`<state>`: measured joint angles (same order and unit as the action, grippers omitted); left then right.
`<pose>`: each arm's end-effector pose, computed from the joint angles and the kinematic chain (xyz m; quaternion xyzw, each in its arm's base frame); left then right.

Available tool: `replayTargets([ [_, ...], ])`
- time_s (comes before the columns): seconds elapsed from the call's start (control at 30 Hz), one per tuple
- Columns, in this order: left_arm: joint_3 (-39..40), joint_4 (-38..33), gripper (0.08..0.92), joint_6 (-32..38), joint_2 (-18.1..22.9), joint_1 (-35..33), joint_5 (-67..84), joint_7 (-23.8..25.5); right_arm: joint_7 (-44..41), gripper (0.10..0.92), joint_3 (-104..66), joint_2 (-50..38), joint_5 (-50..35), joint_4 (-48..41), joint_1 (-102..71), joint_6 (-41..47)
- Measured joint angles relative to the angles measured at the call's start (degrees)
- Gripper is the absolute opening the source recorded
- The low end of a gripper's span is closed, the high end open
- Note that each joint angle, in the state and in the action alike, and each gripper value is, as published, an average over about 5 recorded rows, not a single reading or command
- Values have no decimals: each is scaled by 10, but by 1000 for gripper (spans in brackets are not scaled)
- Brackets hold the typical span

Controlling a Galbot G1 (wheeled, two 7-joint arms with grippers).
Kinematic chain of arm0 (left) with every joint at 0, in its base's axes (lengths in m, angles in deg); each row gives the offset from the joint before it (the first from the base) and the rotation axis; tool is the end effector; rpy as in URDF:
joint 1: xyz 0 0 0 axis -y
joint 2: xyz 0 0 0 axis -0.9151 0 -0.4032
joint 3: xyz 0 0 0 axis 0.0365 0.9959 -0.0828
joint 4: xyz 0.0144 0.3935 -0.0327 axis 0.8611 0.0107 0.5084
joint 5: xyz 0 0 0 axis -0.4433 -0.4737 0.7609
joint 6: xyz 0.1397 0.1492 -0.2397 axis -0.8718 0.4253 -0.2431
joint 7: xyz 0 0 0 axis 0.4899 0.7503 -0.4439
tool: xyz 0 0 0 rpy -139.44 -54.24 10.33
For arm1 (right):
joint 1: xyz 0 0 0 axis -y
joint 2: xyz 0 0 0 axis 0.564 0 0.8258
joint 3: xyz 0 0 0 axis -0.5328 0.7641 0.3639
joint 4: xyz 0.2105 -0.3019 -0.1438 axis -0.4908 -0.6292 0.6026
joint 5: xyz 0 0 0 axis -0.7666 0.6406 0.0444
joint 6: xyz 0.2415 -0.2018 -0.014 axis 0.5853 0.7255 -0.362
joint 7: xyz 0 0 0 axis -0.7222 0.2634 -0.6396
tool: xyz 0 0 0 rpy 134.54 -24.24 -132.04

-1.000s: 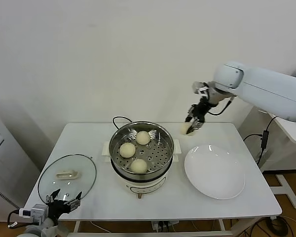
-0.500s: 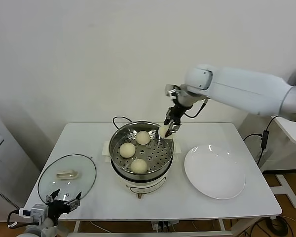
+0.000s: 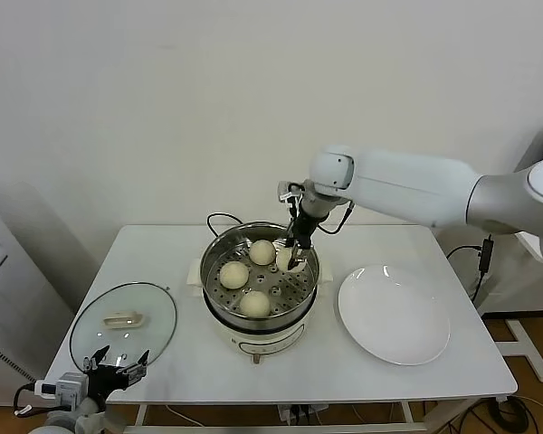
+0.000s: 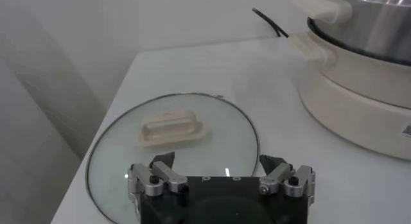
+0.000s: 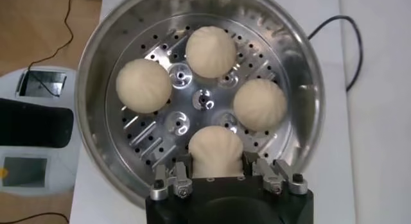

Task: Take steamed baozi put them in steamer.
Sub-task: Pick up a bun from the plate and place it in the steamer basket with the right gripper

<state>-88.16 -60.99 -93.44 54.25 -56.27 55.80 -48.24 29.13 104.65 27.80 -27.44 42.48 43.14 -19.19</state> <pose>0.1259 0.1476 -0.3202 -0.0163 -0.9562 -0.0625 0.2856 0.5928 0.0422 -0.0426 0.5651 -0.5477 0.4812 0.3861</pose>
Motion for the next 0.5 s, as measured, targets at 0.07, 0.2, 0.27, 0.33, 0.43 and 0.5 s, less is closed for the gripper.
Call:
replayTargets([
  [0.07, 0, 1, 823, 0, 0, 0, 0, 0, 3, 484, -1, 1, 6, -1, -8, 1],
  [0.2, -1, 3, 823, 0, 0, 0, 0, 0, 11, 484, -3, 2, 16, -3, -21, 4],
  [0.27, -1, 3, 823, 0, 0, 1, 0, 0, 15, 488, -4, 2, 20, -4, -27, 5],
  [0.33, -1, 3, 823, 0, 0, 2, 0, 0, 18, 505, -7, 2, 22, -5, -33, 6],
  [0.43, -1, 4, 823, 0, 0, 4, 1, 0, 22, 572, -10, 2, 22, -6, -39, 7],
  [0.5, -1, 5, 823, 0, 0, 4, 1, 0, 23, 631, -12, 1, 22, -5, -42, 7],
])
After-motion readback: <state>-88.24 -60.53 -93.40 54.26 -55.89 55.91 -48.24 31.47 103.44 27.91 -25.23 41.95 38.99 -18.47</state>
